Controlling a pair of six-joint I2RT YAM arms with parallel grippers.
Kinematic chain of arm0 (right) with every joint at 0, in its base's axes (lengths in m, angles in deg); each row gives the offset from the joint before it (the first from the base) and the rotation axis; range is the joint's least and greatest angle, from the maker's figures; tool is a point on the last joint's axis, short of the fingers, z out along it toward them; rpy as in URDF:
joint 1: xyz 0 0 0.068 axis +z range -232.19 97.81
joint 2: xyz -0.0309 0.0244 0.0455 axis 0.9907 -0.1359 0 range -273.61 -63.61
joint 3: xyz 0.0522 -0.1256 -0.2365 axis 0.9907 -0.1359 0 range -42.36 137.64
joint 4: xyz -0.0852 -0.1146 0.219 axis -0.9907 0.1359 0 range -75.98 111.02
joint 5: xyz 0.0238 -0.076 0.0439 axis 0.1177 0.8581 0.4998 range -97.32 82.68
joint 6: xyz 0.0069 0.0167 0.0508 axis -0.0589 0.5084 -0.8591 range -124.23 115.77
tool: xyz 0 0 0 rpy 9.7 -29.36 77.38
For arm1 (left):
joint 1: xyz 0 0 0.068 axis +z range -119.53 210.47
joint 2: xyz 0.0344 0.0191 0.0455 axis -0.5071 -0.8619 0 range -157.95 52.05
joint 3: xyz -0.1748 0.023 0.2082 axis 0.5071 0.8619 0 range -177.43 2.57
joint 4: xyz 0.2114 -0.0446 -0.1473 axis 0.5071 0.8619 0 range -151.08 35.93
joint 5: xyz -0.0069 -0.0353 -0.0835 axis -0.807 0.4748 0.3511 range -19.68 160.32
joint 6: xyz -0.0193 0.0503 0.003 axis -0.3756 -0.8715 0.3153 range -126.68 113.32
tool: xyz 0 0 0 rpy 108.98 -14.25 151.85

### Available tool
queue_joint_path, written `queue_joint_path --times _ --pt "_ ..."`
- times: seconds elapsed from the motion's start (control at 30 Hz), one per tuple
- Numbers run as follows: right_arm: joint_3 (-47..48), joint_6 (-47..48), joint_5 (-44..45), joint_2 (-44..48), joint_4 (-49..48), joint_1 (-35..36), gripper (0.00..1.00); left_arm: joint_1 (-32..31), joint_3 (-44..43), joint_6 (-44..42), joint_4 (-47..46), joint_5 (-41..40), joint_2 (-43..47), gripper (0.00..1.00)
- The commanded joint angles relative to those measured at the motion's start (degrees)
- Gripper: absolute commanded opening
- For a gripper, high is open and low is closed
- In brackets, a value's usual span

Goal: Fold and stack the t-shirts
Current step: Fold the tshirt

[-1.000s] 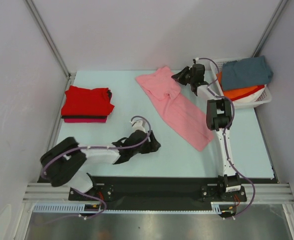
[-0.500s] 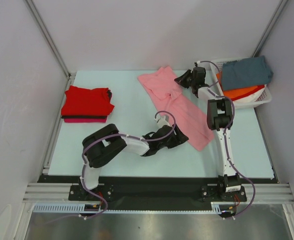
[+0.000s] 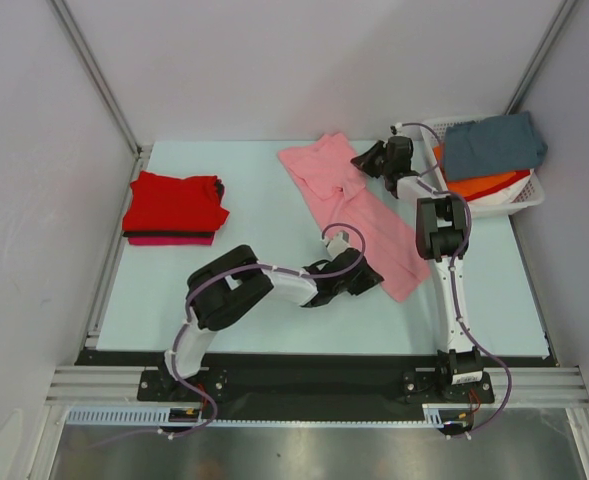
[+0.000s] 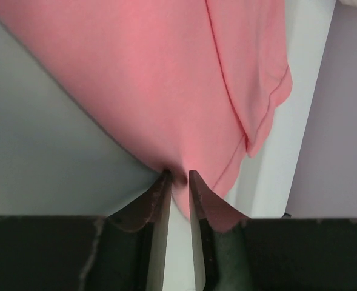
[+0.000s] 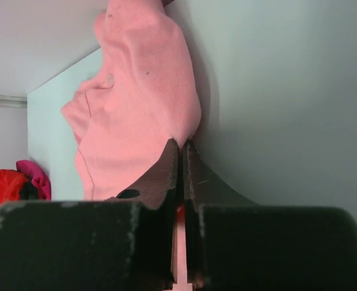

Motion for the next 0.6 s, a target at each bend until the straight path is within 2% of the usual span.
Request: queue_joint_path --times 0.0,0.23,0.27,0.3,0.4,0.57 --pt "-0.7 0.7 1.2 4.7 -4.0 -0.7 0.0 -0.4 -3.4 -0.1 5.1 -2.3 -3.1 0.24" --pt "-3.9 0.5 1.2 6.2 -6.4 -0.8 0.0 1.0 -6.2 -0.3 6.8 -2.4 -5.8 0.24" --pt "-4.2 0.4 1.2 6.4 -6.5 -0.7 0.0 1.1 -6.7 -0.7 7.5 -2.4 -6.0 0.22" --pt "-4.4 0.4 1.2 6.6 -6.7 -0.8 0.0 1.1 -7.6 -1.0 8.9 -2.4 -6.1 0.14" --pt "-4.6 0.6 1.3 7.0 -6.8 -0.8 0.0 1.1 -8.2 -3.9 11.2 -3.1 -5.2 0.0" --pt "-4.6 0.9 2.7 7.5 -5.8 -0.9 0.0 1.3 -3.1 -7.3 11.6 -5.1 1.1 0.0"
